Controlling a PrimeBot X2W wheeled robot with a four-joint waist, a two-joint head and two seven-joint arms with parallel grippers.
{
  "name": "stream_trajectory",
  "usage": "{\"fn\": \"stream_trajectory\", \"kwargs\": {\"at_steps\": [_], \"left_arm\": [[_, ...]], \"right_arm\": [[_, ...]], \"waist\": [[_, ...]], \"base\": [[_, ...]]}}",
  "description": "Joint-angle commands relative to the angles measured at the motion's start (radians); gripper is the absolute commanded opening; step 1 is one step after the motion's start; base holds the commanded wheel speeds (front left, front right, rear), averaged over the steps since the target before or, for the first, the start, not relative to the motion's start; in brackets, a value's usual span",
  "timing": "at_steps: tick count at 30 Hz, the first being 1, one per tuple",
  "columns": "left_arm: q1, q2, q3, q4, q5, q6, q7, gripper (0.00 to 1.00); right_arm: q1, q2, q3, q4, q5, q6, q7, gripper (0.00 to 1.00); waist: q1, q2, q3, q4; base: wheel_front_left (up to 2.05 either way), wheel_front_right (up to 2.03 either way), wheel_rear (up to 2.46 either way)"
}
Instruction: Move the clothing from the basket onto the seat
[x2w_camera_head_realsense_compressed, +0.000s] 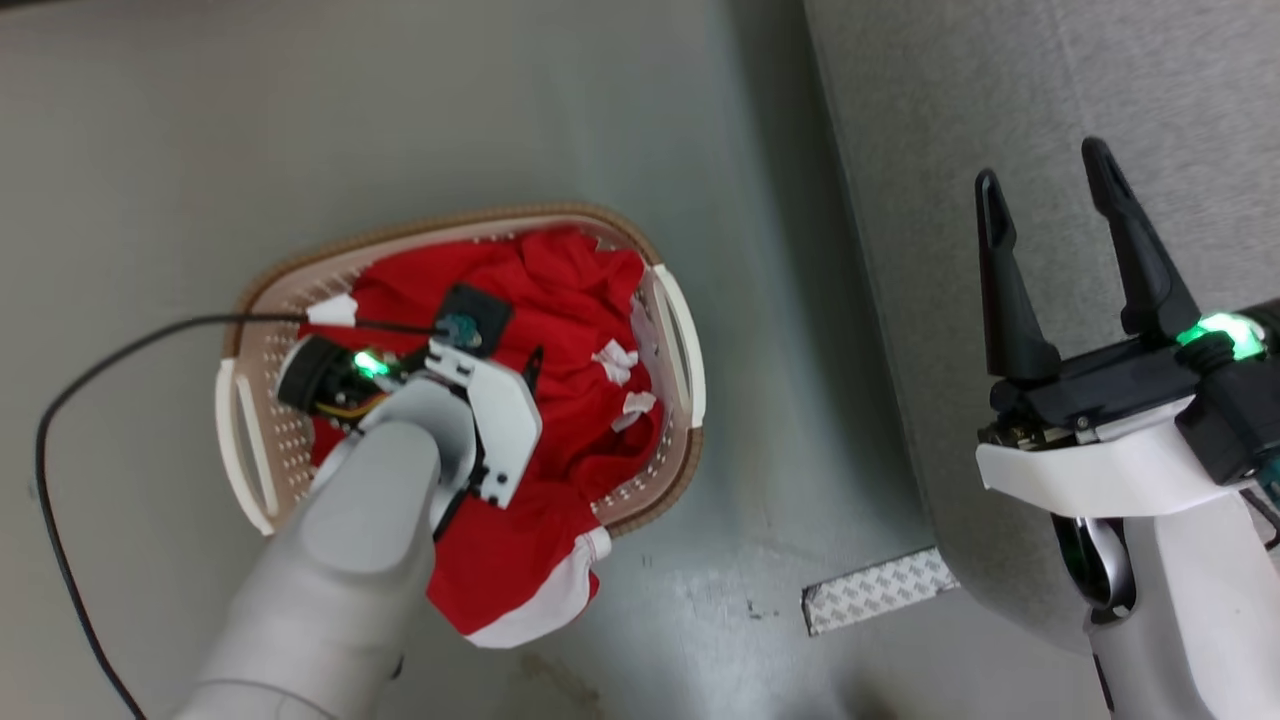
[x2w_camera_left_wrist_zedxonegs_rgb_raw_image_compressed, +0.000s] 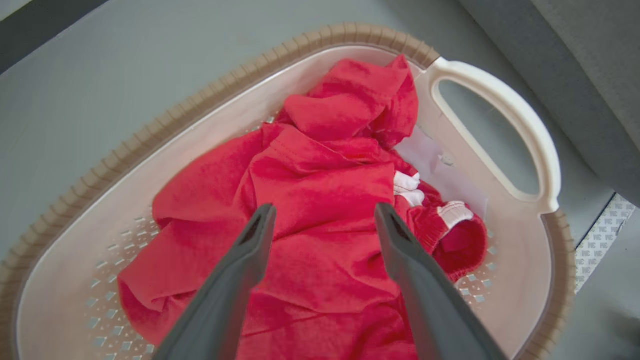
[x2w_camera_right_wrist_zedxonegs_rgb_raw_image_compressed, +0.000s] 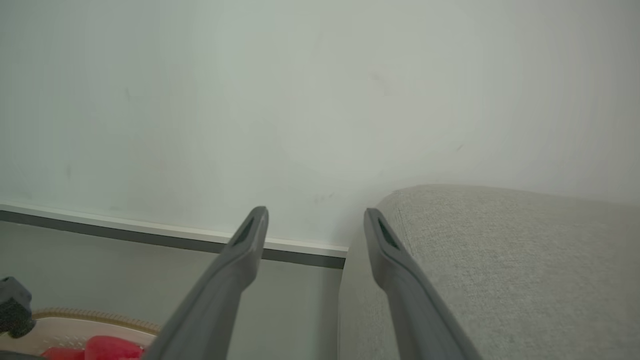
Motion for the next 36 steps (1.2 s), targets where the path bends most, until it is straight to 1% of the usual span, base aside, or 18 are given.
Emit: {"fn": "stream_trajectory", "kwargs": {"at_steps": [1, 8, 12, 20, 29, 34, 35, 36], "left_arm": [[-0.024, 0.002, -0.002, 0.016, 0.016, 0.007, -0.01, 1.0], [-0.109, 0.006, -0.011, 0.092, 0.022, 0.034, -0.051, 1.0], [-0.145, 0.013, -0.006, 0.125, 0.012, 0.057, -0.084, 1.0], [-0.204, 0.017, -0.022, 0.189, 0.008, 0.058, -0.105, 1.0], [-0.286, 0.014, -0.044, 0.23, 0.012, 0.057, -0.089, 1.0], [-0.301, 0.009, -0.057, 0.246, 0.005, 0.05, -0.088, 1.0], [-0.303, 0.009, -0.06, 0.249, 0.005, 0.047, -0.086, 0.72], [-0.305, 0.009, -0.063, 0.252, 0.005, 0.048, -0.086, 0.49]], "right_arm": [[-0.019, 0.0, 0.001, -0.01, 0.012, -0.002, -0.003, 1.0], [-0.034, 0.0, 0.037, -0.04, 0.008, -0.002, -0.003, 1.0], [-0.034, 0.0, 0.055, -0.051, 0.01, -0.002, -0.003, 1.0], [-0.011, 0.0, 0.074, -0.072, 0.023, -0.002, -0.003, 1.0], [-0.015, 0.0, 0.066, -0.1, 0.015, -0.002, -0.003, 1.0], [-0.011, 0.0, 0.061, -0.108, 0.016, -0.002, -0.003, 1.0], [-0.011, 0.001, 0.06, -0.11, 0.018, -0.002, -0.003, 1.0], [-0.012, 0.001, 0.059, -0.112, 0.02, -0.002, -0.003, 1.0]], "waist": [[-0.0002, 0.0, 0.054, 0.002], [-0.0002, 0.0, 0.11, -0.001], [-0.0002, 0.0, 0.128, -0.004], [-0.0002, 0.0, 0.156, -0.012], [-0.0002, 0.0, 0.225, -0.017], [-0.0002, 0.0, 0.244, -0.02], [-0.0002, 0.0, 0.247, -0.022], [-0.0002, 0.0, 0.251, -0.023]], "base": [[0.0, 0.0, 0.0], [0.0, 0.0, 0.0], [0.0, 0.0, 0.0], [0.0, 0.0, 0.0], [0.0, 0.0, 0.0], [0.0, 0.0, 0.0], [0.0, 0.0, 0.0], [0.0, 0.0, 0.0]]}}
